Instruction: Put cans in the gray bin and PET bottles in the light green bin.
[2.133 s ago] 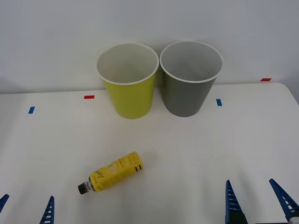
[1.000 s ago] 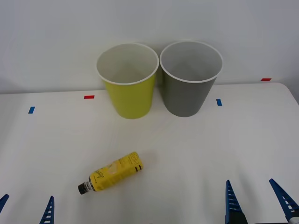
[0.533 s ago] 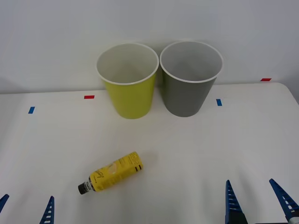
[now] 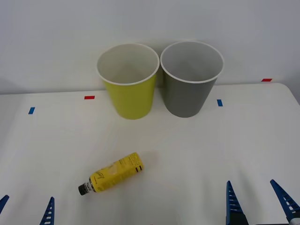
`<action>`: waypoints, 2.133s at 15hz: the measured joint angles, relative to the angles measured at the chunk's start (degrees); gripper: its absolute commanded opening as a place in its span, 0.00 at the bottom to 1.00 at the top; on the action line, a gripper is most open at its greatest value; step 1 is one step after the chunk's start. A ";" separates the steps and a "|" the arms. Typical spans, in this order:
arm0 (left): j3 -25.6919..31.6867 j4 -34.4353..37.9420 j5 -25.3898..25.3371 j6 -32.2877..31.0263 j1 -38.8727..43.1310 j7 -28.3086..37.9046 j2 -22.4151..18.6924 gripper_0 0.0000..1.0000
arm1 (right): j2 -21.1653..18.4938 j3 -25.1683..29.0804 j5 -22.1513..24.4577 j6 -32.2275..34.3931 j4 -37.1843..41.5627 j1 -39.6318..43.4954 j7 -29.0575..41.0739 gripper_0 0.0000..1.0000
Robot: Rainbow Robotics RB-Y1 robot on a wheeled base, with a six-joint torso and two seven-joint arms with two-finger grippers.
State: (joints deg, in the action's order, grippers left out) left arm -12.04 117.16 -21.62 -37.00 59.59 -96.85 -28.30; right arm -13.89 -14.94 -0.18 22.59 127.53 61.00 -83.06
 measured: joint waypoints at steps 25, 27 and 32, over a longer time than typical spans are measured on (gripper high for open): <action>1.54 0.67 -0.31 8.39 -8.94 -0.93 -25.59 1.00 | 0.00 0.00 0.00 0.00 0.00 0.00 0.00 1.00; 1.51 3.24 -1.18 13.44 -10.80 -0.88 -28.34 1.00 | 0.00 0.00 0.01 0.00 0.00 0.00 0.00 1.00; 1.50 9.03 -2.54 27.83 -16.44 -0.65 -33.39 1.00 | 0.00 0.00 0.01 0.00 0.00 0.00 0.00 1.00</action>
State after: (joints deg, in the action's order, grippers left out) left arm -10.55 126.19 -24.17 -9.17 43.15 -97.50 -61.69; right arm -13.89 -14.94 -0.17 22.59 127.53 61.00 -83.06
